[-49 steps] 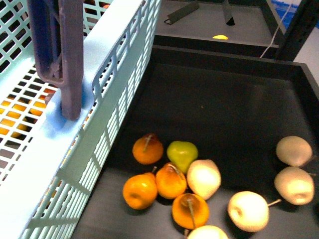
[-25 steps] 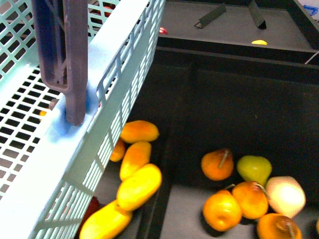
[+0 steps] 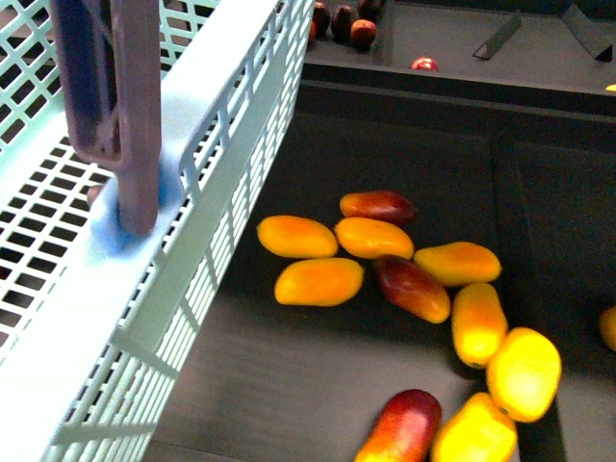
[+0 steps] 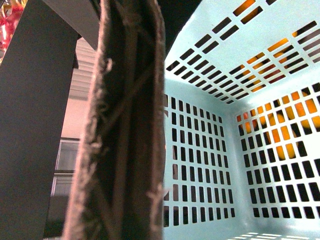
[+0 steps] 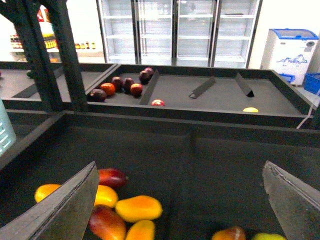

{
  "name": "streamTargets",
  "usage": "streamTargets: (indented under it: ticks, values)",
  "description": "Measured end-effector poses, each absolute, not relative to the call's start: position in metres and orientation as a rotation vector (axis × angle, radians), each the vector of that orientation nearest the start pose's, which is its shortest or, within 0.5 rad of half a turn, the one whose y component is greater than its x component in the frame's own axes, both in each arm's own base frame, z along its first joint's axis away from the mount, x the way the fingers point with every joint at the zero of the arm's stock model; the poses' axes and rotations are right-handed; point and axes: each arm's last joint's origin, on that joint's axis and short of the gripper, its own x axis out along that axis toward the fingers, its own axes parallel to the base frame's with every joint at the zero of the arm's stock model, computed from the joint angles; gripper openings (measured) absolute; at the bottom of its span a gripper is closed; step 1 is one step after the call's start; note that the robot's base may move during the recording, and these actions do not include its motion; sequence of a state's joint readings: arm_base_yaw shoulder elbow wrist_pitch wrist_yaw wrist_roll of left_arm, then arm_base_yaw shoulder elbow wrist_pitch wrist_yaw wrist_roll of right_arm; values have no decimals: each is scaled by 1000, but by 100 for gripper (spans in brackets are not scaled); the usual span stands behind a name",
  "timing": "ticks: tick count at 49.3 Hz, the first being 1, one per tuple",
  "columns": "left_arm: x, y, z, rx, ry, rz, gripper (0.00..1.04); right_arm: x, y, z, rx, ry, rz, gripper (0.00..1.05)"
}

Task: Pick mango and avocado into basket

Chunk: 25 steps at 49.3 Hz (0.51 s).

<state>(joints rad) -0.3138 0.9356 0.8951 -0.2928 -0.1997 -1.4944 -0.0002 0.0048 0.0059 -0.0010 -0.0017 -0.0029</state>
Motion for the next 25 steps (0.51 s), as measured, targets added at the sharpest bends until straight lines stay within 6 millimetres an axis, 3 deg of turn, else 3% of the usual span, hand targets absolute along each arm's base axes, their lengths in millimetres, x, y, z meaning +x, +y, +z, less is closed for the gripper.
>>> streamTargets:
  ticks: [25]
  values:
    - [194, -57, 334, -1393, 339, 152, 8, 98, 0, 165, -3, 1, 1, 97]
